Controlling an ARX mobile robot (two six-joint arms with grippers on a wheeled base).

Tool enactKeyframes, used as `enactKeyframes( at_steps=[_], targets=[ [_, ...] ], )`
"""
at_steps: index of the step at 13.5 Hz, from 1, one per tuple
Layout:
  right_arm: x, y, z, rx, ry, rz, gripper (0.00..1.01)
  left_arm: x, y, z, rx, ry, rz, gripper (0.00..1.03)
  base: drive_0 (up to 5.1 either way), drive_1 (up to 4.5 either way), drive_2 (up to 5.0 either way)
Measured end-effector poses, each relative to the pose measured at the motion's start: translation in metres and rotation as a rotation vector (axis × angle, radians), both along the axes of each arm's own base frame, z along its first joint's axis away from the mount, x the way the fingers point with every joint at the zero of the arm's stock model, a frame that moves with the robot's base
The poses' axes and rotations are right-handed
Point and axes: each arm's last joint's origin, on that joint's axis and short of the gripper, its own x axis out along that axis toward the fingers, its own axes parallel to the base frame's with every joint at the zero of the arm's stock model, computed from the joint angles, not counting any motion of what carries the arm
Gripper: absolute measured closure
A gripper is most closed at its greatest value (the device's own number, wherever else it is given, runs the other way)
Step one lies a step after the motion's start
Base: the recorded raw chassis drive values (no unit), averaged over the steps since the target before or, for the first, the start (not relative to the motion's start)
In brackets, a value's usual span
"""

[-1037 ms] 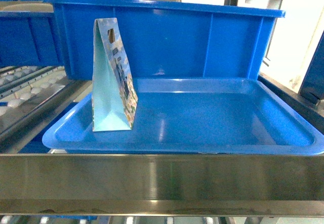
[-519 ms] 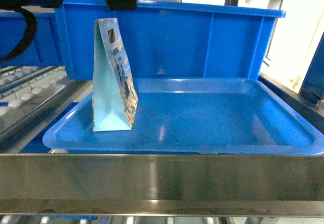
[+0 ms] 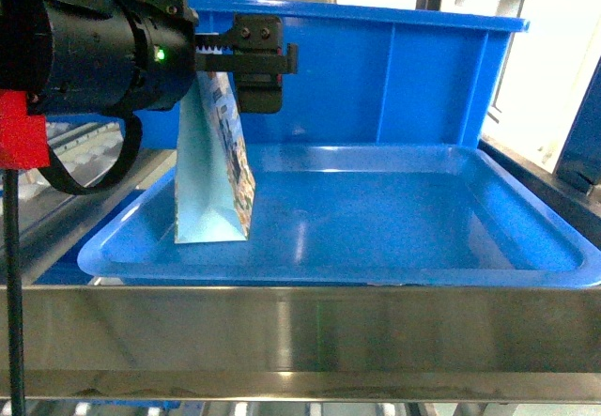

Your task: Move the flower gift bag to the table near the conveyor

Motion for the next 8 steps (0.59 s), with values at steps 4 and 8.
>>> enactKeyframes(
  at_steps=[4, 8],
  targets=[
    [0.000, 0.000, 0.000, 0.000, 0.000, 0.000, 0.99, -0.004, -0.015, -0.002, 0.011, -0.001, -0.012, 0.71, 0.0, 0.00, 0.0],
    [0.000, 0.000, 0.000, 0.000, 0.000, 0.000, 0.99, -0.012, -0.013, -0.001, 0.036, -0.015, 0.008, 1.01, 0.0, 0.00, 0.0]
  ],
)
